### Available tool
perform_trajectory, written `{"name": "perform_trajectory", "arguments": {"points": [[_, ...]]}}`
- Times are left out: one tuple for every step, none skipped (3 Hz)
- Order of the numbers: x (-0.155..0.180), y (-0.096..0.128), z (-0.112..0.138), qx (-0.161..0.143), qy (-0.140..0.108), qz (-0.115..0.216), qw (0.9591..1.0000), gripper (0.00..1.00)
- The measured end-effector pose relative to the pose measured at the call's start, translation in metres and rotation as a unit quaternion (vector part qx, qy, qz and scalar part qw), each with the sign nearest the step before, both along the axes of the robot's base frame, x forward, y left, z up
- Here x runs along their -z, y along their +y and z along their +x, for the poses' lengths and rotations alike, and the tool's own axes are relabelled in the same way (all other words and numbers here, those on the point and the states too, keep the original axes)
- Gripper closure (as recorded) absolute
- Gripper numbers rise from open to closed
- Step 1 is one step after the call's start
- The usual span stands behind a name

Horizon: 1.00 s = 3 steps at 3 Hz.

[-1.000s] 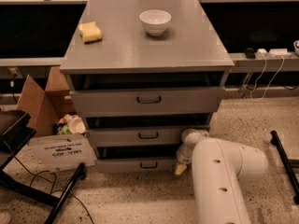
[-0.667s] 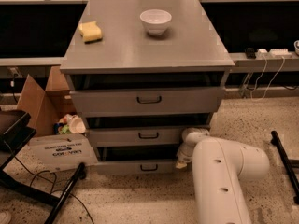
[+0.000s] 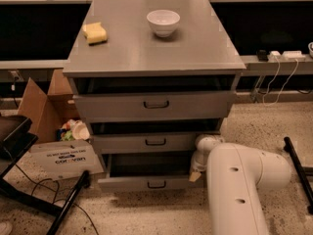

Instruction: Open bottom drawer

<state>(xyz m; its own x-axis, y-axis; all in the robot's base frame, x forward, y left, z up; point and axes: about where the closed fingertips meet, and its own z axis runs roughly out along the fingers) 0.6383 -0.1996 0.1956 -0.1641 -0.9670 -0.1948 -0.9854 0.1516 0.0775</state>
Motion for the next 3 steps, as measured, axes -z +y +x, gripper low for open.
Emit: {"name": "perform_trajectory", "arguments": {"points": [[0.0000,0.0000,0.0000,0.000,0.000,0.000,1.0000,0.73],[0.0000,0.0000,0.0000,0.000,0.000,0.000,1.0000,0.50],[0.0001,0.0000,-0.0001,0.000,0.000,0.000,1.0000,0.26]]}}
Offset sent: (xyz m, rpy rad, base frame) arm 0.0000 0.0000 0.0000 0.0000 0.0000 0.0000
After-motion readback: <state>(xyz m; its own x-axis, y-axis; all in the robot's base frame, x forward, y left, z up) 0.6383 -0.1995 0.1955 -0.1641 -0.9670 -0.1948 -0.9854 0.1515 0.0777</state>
